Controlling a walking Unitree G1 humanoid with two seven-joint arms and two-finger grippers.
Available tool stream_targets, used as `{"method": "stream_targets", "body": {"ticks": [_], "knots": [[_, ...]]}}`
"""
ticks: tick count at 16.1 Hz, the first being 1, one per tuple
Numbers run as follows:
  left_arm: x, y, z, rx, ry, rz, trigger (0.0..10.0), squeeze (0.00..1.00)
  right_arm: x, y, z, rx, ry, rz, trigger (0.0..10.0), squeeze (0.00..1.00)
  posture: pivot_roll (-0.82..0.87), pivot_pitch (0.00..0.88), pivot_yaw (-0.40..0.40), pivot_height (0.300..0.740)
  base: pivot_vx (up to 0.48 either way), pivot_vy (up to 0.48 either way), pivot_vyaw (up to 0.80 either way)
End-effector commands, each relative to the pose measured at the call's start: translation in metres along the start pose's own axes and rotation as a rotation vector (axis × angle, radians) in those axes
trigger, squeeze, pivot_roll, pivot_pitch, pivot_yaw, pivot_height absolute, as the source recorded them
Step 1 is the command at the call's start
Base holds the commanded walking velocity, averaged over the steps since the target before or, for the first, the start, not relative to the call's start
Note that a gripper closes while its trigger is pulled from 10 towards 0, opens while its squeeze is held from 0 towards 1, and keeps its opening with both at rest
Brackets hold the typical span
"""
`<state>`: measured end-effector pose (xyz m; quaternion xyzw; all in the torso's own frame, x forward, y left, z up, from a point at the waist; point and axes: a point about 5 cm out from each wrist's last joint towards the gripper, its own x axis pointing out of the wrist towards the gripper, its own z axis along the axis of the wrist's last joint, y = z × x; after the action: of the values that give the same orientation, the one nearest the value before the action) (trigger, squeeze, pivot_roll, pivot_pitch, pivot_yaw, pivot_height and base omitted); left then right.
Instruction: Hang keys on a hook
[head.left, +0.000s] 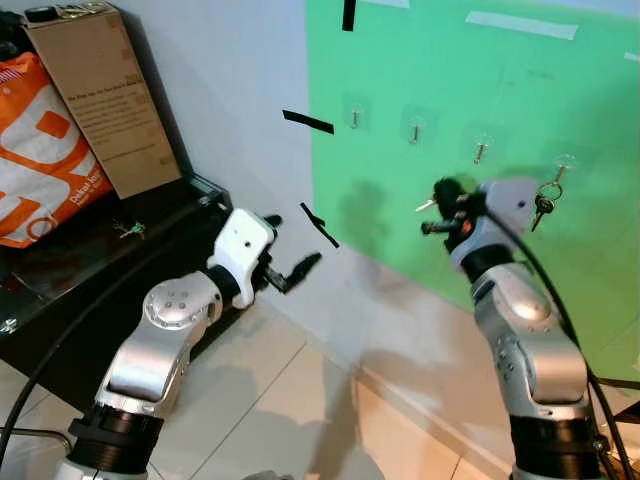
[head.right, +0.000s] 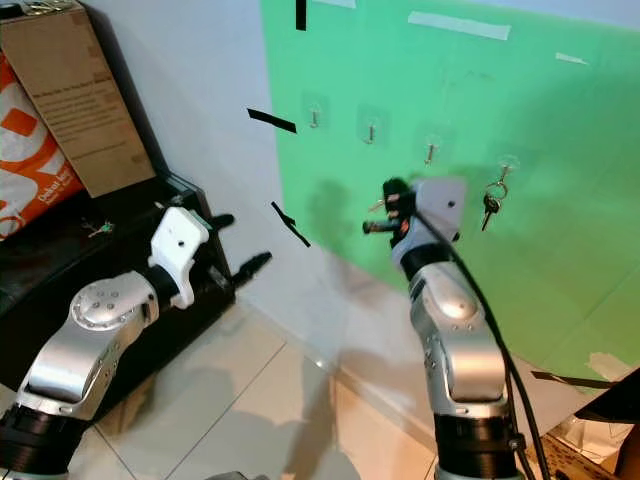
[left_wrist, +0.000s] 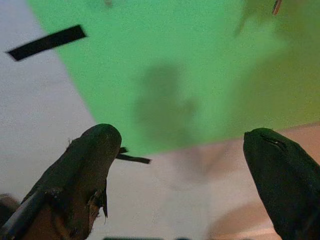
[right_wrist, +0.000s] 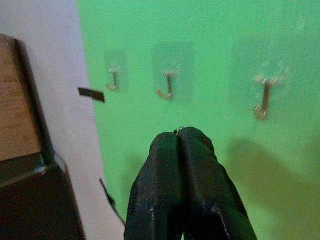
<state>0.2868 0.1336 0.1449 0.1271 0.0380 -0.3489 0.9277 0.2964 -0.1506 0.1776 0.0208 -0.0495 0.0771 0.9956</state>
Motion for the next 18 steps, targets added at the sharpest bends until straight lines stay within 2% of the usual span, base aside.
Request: {"method": "stream_targets", "body": {"ticks": [1,5,14,18], "knots": [[-0.002,0.000,0.001,0.008,0.005,-0.019,10.0,0.00,0.004,0.001,0.006,0.004,-0.029,0.011,10.0,0.00,-0.05,0.000,0.071,0.740,0.000,0.000,0.00],[-0.003,-0.004,0.002,0.005,0.000,-0.055,10.0,0.00,0.014,-0.009,0.016,0.023,-0.066,-0.041,10.0,0.00,-0.04,0.000,0.060,0.740,0.000,0.000,0.00],[-0.002,-0.009,0.003,0.004,-0.004,-0.084,10.0,0.00,0.018,-0.022,0.023,0.048,-0.107,-0.118,10.0,0.00,-0.05,0.000,0.055,0.740,0.000,0.000,0.00],[-0.003,-0.010,0.003,-0.002,-0.005,-0.097,10.0,0.00,0.018,-0.029,0.019,0.049,-0.079,-0.172,10.0,0.00,-0.05,0.000,0.054,0.740,0.000,0.000,0.00]]}}
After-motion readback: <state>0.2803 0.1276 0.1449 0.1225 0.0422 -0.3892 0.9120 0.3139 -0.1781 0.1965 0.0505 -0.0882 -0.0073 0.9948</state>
